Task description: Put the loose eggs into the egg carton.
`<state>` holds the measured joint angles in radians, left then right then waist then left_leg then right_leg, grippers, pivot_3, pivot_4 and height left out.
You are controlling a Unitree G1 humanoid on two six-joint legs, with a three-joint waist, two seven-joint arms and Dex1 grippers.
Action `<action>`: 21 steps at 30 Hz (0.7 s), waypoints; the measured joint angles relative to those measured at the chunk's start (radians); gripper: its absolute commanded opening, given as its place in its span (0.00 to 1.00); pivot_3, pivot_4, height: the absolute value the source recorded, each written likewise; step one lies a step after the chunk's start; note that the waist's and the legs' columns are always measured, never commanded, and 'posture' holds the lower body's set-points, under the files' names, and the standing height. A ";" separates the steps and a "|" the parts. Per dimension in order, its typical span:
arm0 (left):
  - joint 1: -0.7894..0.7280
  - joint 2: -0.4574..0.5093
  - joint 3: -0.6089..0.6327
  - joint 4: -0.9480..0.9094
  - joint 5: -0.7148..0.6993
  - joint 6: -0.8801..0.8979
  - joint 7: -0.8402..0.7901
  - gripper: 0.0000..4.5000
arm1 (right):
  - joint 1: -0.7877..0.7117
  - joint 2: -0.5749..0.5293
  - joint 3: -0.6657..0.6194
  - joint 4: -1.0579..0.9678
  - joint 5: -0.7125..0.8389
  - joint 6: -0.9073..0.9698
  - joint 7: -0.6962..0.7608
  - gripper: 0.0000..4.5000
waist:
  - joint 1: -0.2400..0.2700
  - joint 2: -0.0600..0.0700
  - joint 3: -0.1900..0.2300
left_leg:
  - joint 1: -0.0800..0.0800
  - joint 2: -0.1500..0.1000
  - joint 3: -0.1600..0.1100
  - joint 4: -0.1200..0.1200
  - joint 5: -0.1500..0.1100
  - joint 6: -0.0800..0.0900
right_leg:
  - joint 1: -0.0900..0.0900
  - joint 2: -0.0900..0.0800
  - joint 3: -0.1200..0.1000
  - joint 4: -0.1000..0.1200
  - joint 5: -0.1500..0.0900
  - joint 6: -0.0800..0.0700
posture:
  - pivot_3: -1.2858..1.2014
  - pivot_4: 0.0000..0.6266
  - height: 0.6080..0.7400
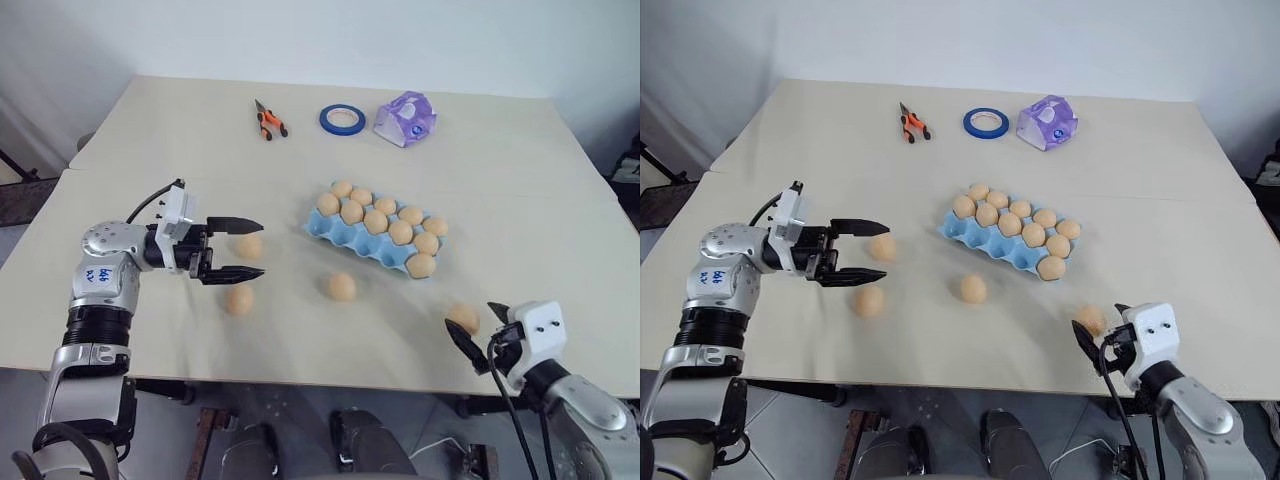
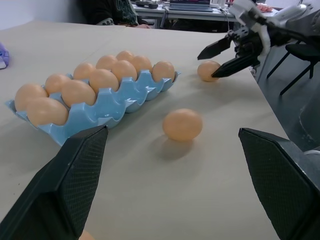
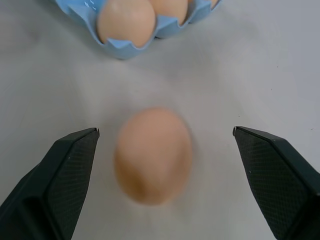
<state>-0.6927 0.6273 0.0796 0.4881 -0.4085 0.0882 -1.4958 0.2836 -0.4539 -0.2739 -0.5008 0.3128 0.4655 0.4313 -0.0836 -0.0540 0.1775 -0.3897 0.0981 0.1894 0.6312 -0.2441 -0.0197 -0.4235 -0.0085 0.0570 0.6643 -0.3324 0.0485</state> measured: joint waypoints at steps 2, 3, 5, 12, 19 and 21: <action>0.000 0.000 0.000 0.000 0.000 -0.001 0.003 0.99 | -0.022 -0.002 0.008 0.038 -0.022 -0.011 -0.003 1.00 | 0.000 0.000 0.000 | 0.000 0.000 0.000 0.000 0.000 0.000 | 0.000 0.000 0.000 0.000 0.000 0.000 | 0.52 0.24 1.00; 0.000 0.000 0.000 0.000 0.000 -0.002 0.006 0.99 | -0.032 -0.005 0.013 0.054 -0.033 -0.017 -0.002 1.00 | 0.000 0.000 0.000 | 0.000 0.000 0.000 0.000 0.000 0.000 | 0.000 0.000 0.000 0.000 0.000 0.000 | 0.52 0.24 1.00; 0.001 0.000 0.000 0.000 0.000 -0.002 0.010 1.00 | -0.041 -0.005 0.017 0.077 -0.044 -0.030 -0.001 0.96 | 0.001 0.000 0.000 | 0.000 0.000 0.000 0.000 0.000 0.000 | 0.000 0.000 0.000 0.000 0.000 0.000 | 0.52 0.24 1.00; 0.025 0.000 0.001 -0.006 0.000 -0.002 0.030 1.00 | -0.070 -0.005 0.021 0.102 -0.048 -0.046 0.006 0.48 | 0.000 0.000 0.000 | 0.000 0.000 0.000 0.000 0.000 -0.001 | 0.000 0.000 0.000 0.001 0.000 0.000 | 0.52 0.24 1.00; 0.038 0.006 0.023 -0.011 -0.001 -0.001 0.046 1.00 | -0.112 -0.023 0.028 0.068 -0.011 0.019 0.016 0.40 | -0.005 0.000 0.000 | 0.000 0.000 0.001 0.000 0.000 -0.001 | 0.000 0.000 0.001 0.001 0.000 0.000 | 0.52 0.24 1.00; 0.038 0.005 0.023 -0.014 -0.001 -0.001 0.049 1.00 | -0.187 -0.038 0.025 0.029 0.018 0.064 0.012 0.40 | -0.008 0.000 0.000 | 0.000 0.000 0.001 0.001 0.001 -0.001 | 0.000 0.000 0.001 0.002 0.000 0.001 | 0.52 0.24 1.00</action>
<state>-0.6546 0.6323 0.1024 0.4740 -0.4091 0.0869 -1.4473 0.0962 -0.4922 -0.2490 -0.4714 0.3309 0.5294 0.4433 -0.0920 -0.0536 0.1778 -0.3892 0.0984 0.1904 0.6322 -0.2436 -0.0203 -0.4238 -0.0087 0.0581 0.6665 -0.3320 0.0491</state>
